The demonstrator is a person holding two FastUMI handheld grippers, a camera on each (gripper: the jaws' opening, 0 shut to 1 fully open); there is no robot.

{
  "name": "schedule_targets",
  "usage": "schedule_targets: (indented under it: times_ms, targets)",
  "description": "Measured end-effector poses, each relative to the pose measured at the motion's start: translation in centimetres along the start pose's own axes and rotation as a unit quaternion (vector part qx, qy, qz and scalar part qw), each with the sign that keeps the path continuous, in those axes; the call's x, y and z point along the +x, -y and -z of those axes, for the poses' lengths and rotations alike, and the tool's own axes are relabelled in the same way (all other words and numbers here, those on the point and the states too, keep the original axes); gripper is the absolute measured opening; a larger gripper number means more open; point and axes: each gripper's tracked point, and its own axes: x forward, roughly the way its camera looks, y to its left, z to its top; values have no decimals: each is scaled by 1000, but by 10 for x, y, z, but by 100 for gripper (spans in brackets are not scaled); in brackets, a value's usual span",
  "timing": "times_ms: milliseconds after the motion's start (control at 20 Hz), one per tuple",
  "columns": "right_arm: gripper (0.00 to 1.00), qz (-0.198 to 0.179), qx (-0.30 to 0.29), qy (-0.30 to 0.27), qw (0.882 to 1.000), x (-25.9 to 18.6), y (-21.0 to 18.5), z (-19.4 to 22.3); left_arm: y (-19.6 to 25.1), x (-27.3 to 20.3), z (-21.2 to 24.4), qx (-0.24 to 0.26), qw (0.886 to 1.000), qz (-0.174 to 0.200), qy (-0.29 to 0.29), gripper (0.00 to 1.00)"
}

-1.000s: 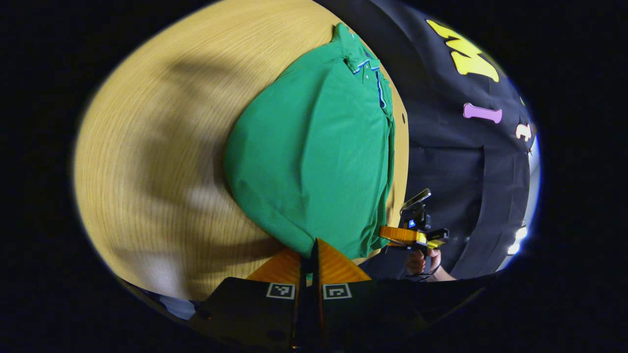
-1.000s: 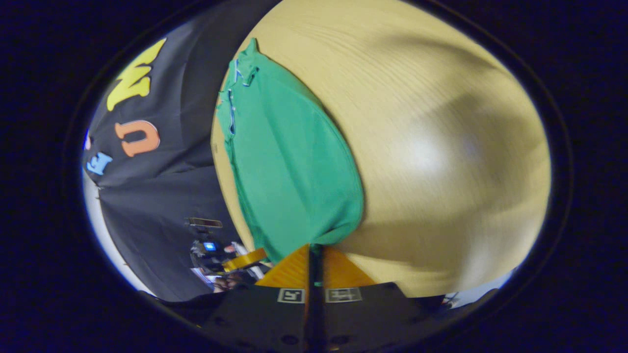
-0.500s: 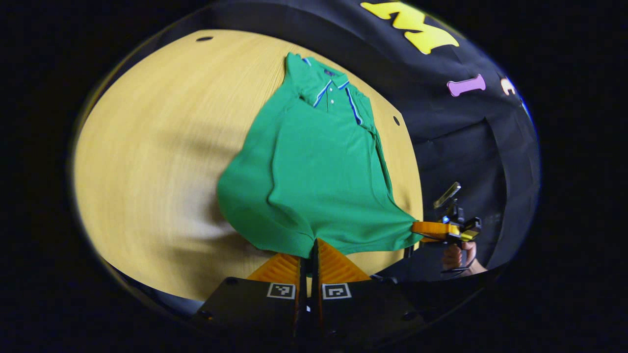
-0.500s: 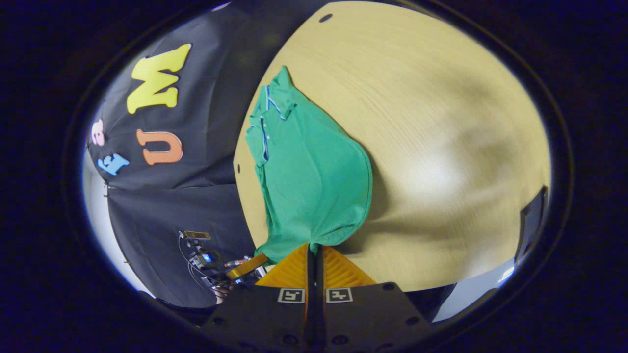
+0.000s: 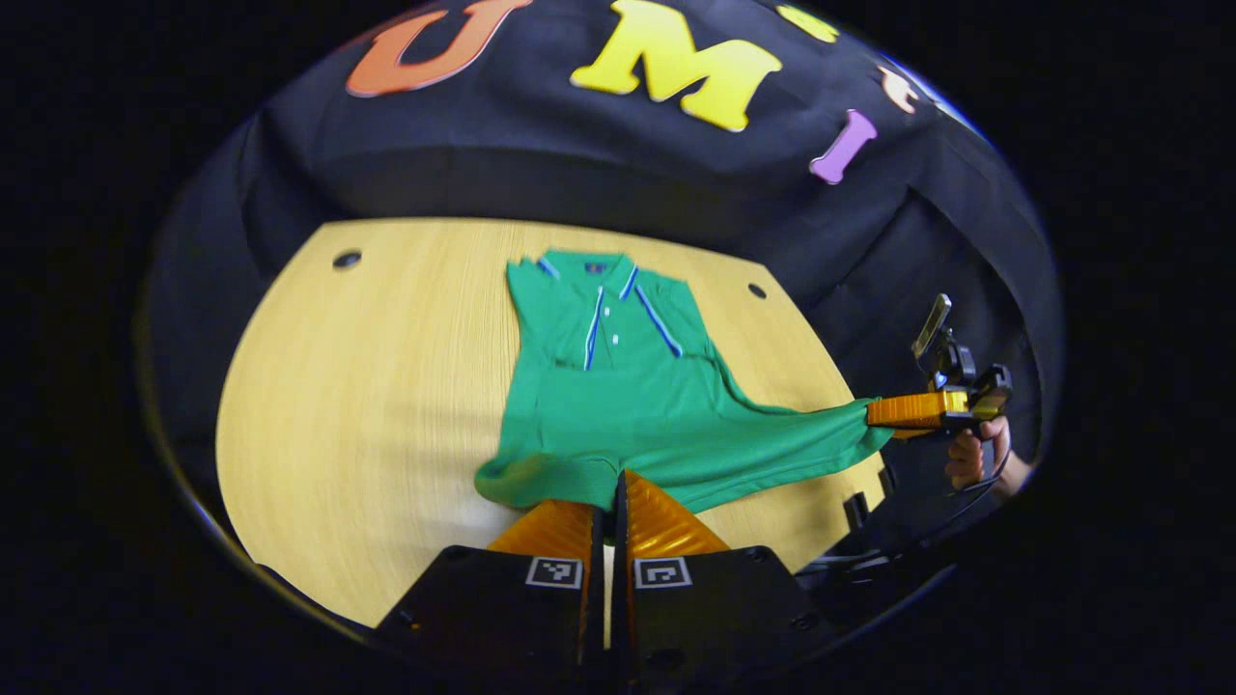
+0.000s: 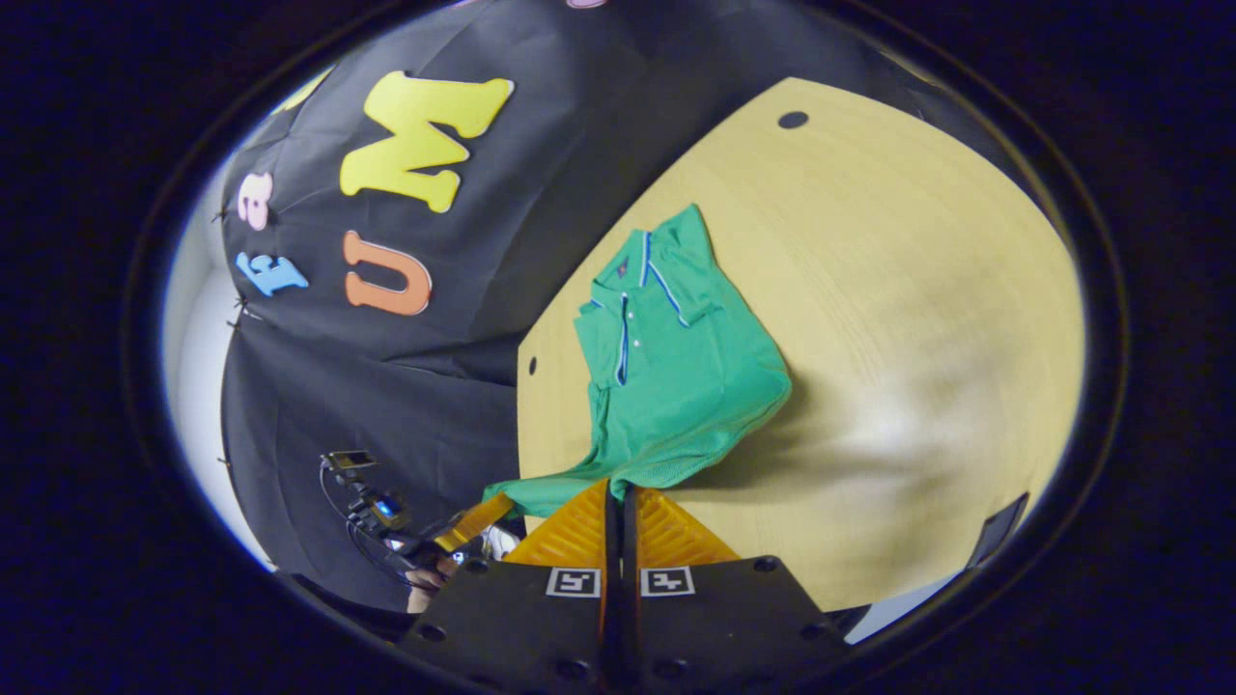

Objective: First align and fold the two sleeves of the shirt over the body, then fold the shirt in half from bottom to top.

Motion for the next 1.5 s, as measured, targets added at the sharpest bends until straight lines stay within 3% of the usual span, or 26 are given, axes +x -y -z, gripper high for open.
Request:
schedule_targets:
  times_ms: [100, 400, 650, 850, 1300, 1500]
  targets:
    - [1, -11, -4, 14, 1000, 4, -13, -15, -7, 3, -18, -3, 999, -9, 33, 6]
    - [1, -23, -21, 59, 998, 24, -45, -70, -15, 21, -69, -56, 997, -5, 56, 6]
    - [1, -24, -37, 87, 995, 53, -70, -131, -25, 68, -119, -69, 995, 7, 73, 6]
    - [1, -1, -39, 105, 994, 87, -56, -173, -31, 102, -149, -101, 991, 20, 90, 6]
    - [0, 44, -60, 110, 991, 171, -16, -226, -69, 203, -140, -108, 992, 10, 56, 6]
    - [1, 53, -66, 115, 990, 208, 1, -242, -89, 236, -169, -74, 991, -13, 114, 7]
